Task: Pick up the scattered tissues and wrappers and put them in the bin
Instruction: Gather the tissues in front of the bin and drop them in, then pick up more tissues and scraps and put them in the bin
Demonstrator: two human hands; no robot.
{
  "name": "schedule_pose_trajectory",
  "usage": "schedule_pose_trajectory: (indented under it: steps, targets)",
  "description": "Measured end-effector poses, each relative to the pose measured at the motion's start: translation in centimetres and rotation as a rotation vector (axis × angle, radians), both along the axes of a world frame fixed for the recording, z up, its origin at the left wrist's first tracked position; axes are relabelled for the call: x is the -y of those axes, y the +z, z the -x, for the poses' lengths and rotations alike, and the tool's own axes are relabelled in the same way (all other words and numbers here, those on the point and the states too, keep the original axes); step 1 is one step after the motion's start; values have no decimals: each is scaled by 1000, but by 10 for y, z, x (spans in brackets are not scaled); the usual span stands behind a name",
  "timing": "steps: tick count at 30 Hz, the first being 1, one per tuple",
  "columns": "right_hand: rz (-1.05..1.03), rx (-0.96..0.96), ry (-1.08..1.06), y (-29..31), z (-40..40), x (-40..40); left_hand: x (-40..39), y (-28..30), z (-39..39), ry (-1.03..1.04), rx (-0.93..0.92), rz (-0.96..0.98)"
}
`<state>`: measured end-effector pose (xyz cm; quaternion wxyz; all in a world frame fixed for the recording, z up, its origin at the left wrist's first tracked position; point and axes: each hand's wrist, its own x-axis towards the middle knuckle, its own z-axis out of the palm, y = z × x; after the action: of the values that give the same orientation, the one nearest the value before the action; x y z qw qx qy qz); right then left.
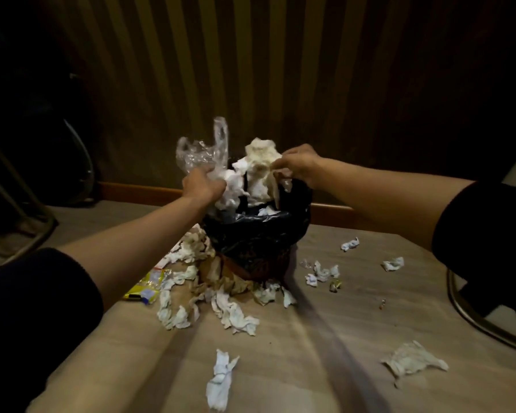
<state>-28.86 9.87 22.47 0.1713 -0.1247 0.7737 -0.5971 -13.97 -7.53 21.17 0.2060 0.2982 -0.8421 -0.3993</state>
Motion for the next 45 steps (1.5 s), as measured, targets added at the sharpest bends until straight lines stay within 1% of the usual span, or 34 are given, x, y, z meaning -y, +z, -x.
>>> schedule_pose_trajectory:
  steps: [2, 6, 9, 12, 16, 19, 22, 25, 31, 33, 36, 38, 40, 45]
  targets:
    - [13, 9, 12, 2, -4, 6, 0, -4, -5, -95, -18, -5]
    - [-59, -19, 5, 1, 1, -3, 2, -15, -2, -213, -50, 73]
    - [-115, -60, -59, -4, 11, -28, -6, -21, -1, -277, -86, 149]
    - [-175, -50, -83, -13, 20, -65, -27, -26, -4, -439, -135, 265]
    - [-353, -65, -129, -39, 32, -112, -66, -38, -1, -688, -123, 456]
    - [-562, -73, -48, -63, 42, -147, -100, -50, 9, -873, -77, 578]
    - [-710, -69, 1, -86, 52, -168, -128, -70, 17, -970, -29, 638]
    - [-796, -24, 70, -109, 64, -178, -142, -100, 26, -998, 65, 654]
    - [-875, 11, 226, -162, 87, -196, -154, -168, 44, -994, 360, 665]
    - [-900, -2, 243, -183, 96, -200, -155, -189, 54, -956, 474, 617]
    - [-936, -52, 245, -217, 114, -203, -156, -224, 75, -829, 609, 456]
    - [-984, -126, 285, -238, 124, -200, -155, -246, 87, -759, 647, 367]
    - [-1053, -226, 320, -258, 132, -196, -153, -263, 96, -730, 631, 300]
    - [-1059, -231, 335, -291, 136, -189, -154, -288, 108, -773, 530, 291]
